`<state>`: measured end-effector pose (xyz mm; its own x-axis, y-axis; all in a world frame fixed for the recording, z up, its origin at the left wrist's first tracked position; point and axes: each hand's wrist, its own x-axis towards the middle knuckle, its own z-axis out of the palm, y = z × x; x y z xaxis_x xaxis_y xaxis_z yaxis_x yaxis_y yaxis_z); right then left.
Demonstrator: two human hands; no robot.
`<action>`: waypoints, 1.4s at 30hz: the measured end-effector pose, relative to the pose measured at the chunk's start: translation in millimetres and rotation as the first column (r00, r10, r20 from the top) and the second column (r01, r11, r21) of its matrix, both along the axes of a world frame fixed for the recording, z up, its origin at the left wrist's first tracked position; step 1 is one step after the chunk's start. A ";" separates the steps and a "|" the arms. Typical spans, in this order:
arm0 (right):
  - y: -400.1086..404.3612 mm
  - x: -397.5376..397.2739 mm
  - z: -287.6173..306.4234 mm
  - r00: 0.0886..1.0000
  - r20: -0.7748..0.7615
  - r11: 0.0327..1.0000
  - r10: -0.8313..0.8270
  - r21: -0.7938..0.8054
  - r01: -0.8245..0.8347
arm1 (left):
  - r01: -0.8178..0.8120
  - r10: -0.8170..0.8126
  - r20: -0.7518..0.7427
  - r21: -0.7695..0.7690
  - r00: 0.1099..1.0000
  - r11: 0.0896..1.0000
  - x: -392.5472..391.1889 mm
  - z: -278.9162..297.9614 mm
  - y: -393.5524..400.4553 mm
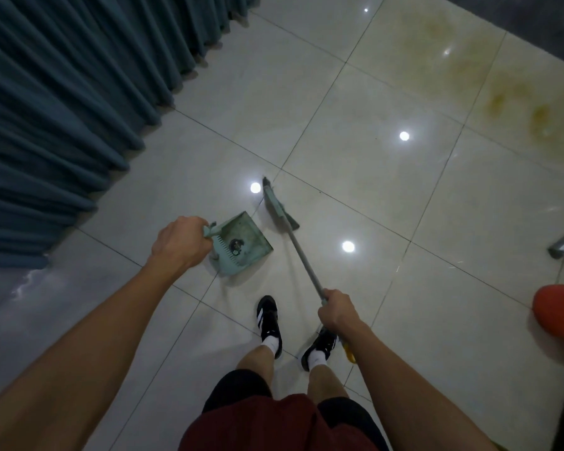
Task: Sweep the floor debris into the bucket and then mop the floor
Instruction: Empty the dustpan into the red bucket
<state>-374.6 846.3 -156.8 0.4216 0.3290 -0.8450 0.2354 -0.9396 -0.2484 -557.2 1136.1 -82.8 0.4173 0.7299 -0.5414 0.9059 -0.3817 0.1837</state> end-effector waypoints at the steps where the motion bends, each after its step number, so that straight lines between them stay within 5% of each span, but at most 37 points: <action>1: 0.5 -3.4 -1.7 1.000 -0.022 1.000 -0.002 -0.004 0.002 | -0.006 0.006 0.005 -0.008 1.000 1.000 0.7 -0.6 -1.4; 10: -16.9 -16.6 32.3 0.969 -0.127 0.975 -0.210 0.042 0.217 | 0.032 -0.032 -0.015 0.004 0.999 0.999 16.3 9.4 -2.1; 15: -24.6 -3.2 48.1 0.988 -0.014 0.981 -0.154 0.114 0.154 | 0.084 -0.084 0.012 0.013 0.996 0.996 32.6 24.2 -3.5; 22: -50.8 28.5 57.7 0.941 0.011 0.930 -0.340 0.156 0.334 | 0.191 -0.193 0.050 0.035 0.980 0.981 81.0 43.5 -21.2; 28: -92.6 74.3 70.4 0.801 -0.058 0.786 -0.596 0.160 0.597 | 0.302 -0.310 0.080 0.094 0.947 0.949 155.2 64.9 -54.0; 42: -302.4 177.8 92.1 0.379 -0.171 0.341 -0.910 0.215 0.915 | 0.601 -0.637 0.180 0.220 0.749 0.768 380.2 144.9 -247.9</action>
<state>-196.8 543.9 -64.7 0.5767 -0.0703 -0.8139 -0.7367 -0.4754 -0.4810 -177.0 888.2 62.1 0.9020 0.3257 -0.2836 0.3983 -0.8812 0.2548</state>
